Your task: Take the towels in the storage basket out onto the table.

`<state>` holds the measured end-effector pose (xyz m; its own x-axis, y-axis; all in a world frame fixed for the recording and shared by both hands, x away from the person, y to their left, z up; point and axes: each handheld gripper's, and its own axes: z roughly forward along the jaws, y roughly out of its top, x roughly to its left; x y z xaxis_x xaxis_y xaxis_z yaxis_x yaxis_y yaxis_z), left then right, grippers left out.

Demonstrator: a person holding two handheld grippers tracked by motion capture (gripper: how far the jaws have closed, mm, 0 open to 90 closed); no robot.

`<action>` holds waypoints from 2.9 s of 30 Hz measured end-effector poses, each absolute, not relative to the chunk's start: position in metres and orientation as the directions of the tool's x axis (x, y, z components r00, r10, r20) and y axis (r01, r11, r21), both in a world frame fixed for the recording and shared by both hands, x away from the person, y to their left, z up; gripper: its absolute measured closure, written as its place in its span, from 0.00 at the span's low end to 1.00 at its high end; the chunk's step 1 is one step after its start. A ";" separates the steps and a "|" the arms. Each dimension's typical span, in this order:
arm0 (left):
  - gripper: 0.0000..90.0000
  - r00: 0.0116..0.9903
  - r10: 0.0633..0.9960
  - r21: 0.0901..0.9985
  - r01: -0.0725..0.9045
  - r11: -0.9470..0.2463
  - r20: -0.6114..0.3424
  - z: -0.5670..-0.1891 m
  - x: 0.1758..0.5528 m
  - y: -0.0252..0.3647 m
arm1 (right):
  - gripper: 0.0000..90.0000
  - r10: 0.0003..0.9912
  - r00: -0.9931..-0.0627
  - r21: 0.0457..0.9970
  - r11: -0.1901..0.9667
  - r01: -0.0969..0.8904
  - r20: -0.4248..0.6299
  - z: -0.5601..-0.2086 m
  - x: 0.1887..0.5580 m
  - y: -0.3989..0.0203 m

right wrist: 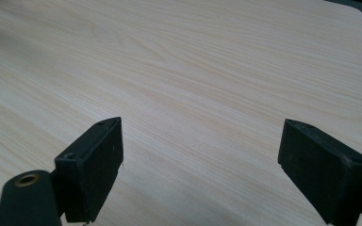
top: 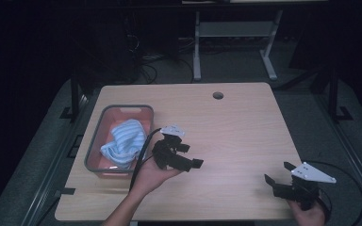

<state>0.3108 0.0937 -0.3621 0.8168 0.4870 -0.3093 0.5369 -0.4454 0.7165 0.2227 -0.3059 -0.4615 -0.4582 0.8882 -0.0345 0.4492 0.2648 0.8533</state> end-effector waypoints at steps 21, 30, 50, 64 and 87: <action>0.23 0.744 0.604 0.711 0.587 -0.386 -0.286 -0.320 0.336 0.158 | 0.16 0.886 -0.463 0.852 0.268 0.450 -0.034 -0.462 0.222 -0.304; 0.26 0.702 0.663 0.707 0.607 -0.362 -0.262 -0.315 0.342 0.187 | 0.16 0.884 -0.466 0.852 0.273 0.448 -0.038 -0.461 0.222 -0.303; 0.28 0.509 0.821 0.639 0.728 -0.249 -0.259 -0.345 0.360 0.260 | 0.16 0.879 -0.475 0.850 0.276 0.448 -0.035 -0.462 0.224 -0.303; 0.34 0.331 0.934 0.451 0.860 -0.240 -0.134 -0.384 0.375 0.269 | 0.16 0.869 -0.493 0.840 0.290 0.460 -0.030 -0.465 0.227 -0.298; 0.70 0.394 0.919 0.248 0.892 -0.378 -0.016 -0.414 0.397 0.251 | 0.16 0.871 -0.490 0.844 0.281 0.456 -0.025 -0.465 0.226 -0.302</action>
